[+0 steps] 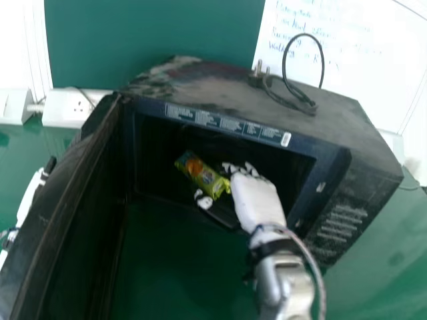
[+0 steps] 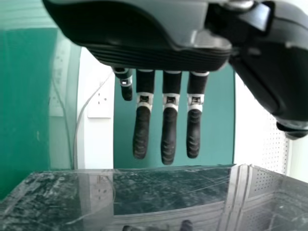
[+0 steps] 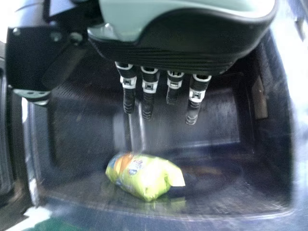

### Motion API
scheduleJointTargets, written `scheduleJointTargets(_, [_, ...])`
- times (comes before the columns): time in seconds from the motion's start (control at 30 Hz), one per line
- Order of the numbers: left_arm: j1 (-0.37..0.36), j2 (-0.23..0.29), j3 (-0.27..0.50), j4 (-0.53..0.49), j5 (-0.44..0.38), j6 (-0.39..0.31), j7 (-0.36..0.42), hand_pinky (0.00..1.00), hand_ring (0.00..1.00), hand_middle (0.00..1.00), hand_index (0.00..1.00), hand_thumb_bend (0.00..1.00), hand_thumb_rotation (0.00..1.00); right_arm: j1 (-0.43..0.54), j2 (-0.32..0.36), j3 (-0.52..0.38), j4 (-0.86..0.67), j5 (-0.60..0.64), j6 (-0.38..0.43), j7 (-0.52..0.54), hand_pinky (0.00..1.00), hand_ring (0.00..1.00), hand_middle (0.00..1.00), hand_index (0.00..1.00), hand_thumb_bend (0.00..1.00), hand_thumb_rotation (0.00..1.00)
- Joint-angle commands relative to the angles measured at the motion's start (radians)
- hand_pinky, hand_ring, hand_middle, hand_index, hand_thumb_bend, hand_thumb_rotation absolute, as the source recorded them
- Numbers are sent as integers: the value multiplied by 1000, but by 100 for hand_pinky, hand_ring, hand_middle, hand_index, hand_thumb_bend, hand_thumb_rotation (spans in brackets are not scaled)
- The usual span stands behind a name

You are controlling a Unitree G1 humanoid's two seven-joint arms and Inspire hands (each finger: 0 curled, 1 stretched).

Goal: Put biscuit inside oven

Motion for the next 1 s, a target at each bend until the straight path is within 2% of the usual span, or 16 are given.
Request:
scheduleJointTargets(0.0, [0,0,10,10,-4,-15,3,30,38,42,48,52,7,-45,-68,-60,-112,6,-32,207,78,82,85,87,83,65])
scheduleJointTargets(0.13, [1,-5,9,0,-15,-16,-2,30,37,42,48,52,7,-125,-182,-167,-206,126,-88,433,60,73,78,82,86,68])
scheduleJointTargets(0.2, [2,-7,6,-8,-13,-19,-1,30,37,42,48,52,7,-135,-210,-246,-234,229,-115,437,45,58,65,79,86,67])
scheduleJointTargets(0.27, [5,-9,3,-18,-7,-22,3,30,37,42,48,52,7,-133,-246,-330,-248,343,-142,439,28,37,46,77,85,69])
scheduleJointTargets(0.33, [10,-9,-3,-32,7,-29,9,30,37,42,48,52,7,-143,-283,-413,-249,481,-140,473,19,26,37,79,86,70])
scheduleJointTargets(0.37, [14,-9,-6,-42,16,-31,14,29,37,42,48,52,7,-147,-303,-457,-245,557,-145,485,18,25,37,79,85,69])
scheduleJointTargets(0.47, [28,-10,-18,-79,31,-35,18,29,37,42,48,51,7,-143,-400,-576,-228,734,-190,505,31,43,51,78,90,74])
scheduleJointTargets(0.6, [37,-11,-31,-106,44,-69,7,27,35,42,48,51,7,-126,-514,-698,-210,883,-150,528,45,59,66,80,90,76])
scheduleJointTargets(0.67, [42,-9,-37,-119,42,-81,-4,27,34,41,48,51,7,-95,-548,-759,-197,943,-163,520,45,59,67,80,88,73])
scheduleJointTargets(0.73, [49,-9,-44,-139,44,-88,-8,27,35,41,48,51,7,-63,-569,-830,-177,1014,-179,517,42,54,64,80,88,71])
scheduleJointTargets(0.87, [61,-7,-60,-174,44,-95,-18,28,35,41,48,51,6,-4,-581,-989,-139,1188,-112,536,58,69,76,82,85,55])
scheduleJointTargets(0.97, [72,-3,-74,-203,65,-105,-19,27,36,41,48,51,6,40,-607,-1065,-92,1295,-56,545,62,75,81,85,80,48])
